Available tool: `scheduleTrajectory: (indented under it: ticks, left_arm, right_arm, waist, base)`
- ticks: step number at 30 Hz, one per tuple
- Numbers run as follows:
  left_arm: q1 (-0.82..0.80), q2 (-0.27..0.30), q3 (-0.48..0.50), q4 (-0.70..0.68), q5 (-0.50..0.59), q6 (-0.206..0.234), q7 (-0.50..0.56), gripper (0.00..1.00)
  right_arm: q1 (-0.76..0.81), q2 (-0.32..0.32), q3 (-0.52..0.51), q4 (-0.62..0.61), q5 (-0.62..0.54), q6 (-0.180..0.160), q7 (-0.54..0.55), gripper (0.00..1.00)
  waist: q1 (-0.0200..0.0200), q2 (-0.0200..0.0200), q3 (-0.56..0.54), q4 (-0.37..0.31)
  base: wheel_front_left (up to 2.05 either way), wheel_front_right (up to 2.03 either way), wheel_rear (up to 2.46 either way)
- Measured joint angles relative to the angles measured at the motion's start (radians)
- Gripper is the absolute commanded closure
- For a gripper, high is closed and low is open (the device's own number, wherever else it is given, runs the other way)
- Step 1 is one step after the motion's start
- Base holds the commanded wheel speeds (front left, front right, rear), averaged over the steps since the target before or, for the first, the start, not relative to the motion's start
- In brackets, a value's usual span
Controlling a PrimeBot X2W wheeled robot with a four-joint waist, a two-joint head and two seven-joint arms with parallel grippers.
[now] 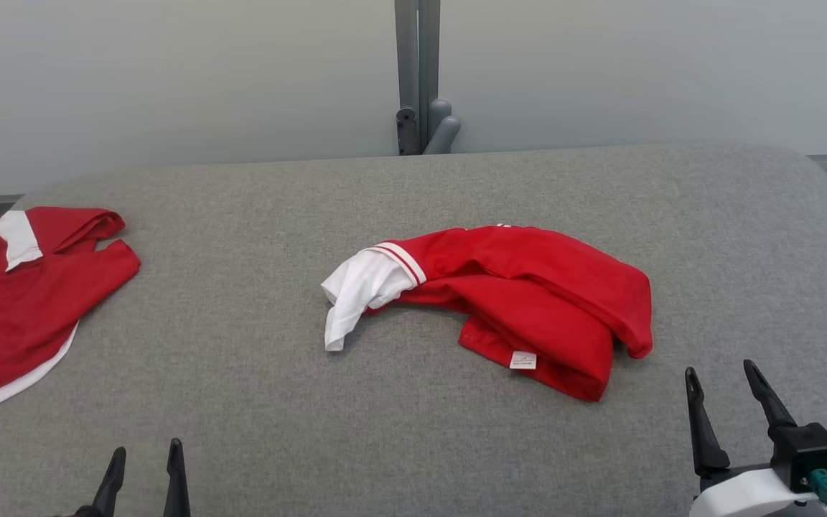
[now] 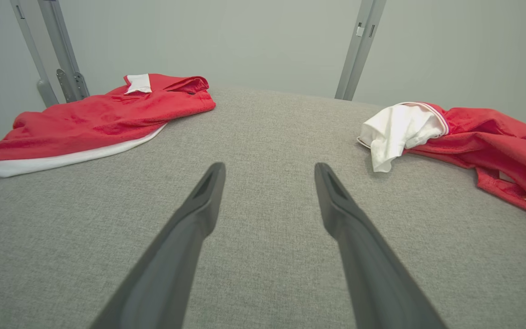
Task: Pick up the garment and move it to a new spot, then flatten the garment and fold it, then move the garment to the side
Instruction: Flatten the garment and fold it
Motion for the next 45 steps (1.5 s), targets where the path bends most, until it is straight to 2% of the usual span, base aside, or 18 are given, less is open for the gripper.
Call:
scheduleTrajectory:
  ticks: [5,10,14,21,30,32,39,43,45]
  left_arm:
    - [-0.039,-0.001,-0.04,0.025,-0.011,0.0,0.0,0.0]
    - [-0.213,0.005,-0.191,0.161,-0.045,0.0,0.006,0.0]
    - [-0.379,0.013,-0.318,0.292,-0.125,-0.001,0.043,0.0]
    - [-0.589,0.057,-0.467,0.525,-0.273,-0.002,0.072,0.0]
    - [-0.688,0.098,-0.62,0.61,-0.414,-0.002,0.048,0.02]
    - [-0.706,0.105,-0.646,0.635,-0.43,-0.002,0.045,1.0]
    - [-0.754,0.162,-0.75,0.629,-0.446,-0.002,0.013,1.0]
    - [-0.738,0.249,-0.77,0.577,-0.387,-0.001,0.002,1.0]
    - [-0.687,0.299,-0.771,0.524,-0.34,0.025,0.001,1.0]
  right_arm:
    - [-0.013,0.001,-0.002,-0.008,0.007,0.0,0.0,0.0]
    - [-0.053,0.001,0.026,-0.035,0.001,0.0,0.0,0.0]
    - [-0.101,0.001,0.044,-0.057,0.0,0.0,0.0,0.0]
    - [-0.162,0.001,0.079,-0.08,0.028,0.0,0.0,0.0]
    - [-0.177,0.001,0.067,-0.08,0.035,0.0,0.0,0.0]
    - [-0.18,0.001,0.065,-0.081,0.035,0.0,0.0,0.0]
    - [-0.172,0.001,0.049,-0.086,0.038,0.0,0.0,0.0]
    - [-0.151,0.001,0.035,-0.088,0.038,0.0,0.0,0.0]
    - [-0.14,0.001,0.027,-0.09,0.038,0.0,0.0,0.0]
  waist:
    - [0.0,0.0,0.013,-0.003]
    - [0.0,0.0,0.048,-0.003]
    - [0.0,0.0,0.087,-0.012]
    - [0.0,0.0,0.172,-0.063]
    - [0.0,0.0,0.231,-0.13]
    - [0.0,0.0,0.24,-0.137]
    - [0.0,0.0,0.243,-0.118]
    - [0.0,0.0,0.225,-0.092]
    - [0.0,0.0,0.214,-0.08]
  base:
    - [0.0,0.0,0.0]
    - [0.0,0.0,0.0]
    - [0.0,0.0,0.0]
    - [0.0,0.0,0.0]
    - [0.0,0.0,0.0]
    - [0.0,0.0,0.0]
    - [0.0,0.0,0.0]
    - [0.0,0.0,0.0]
    - [0.0,0.0,0.0]
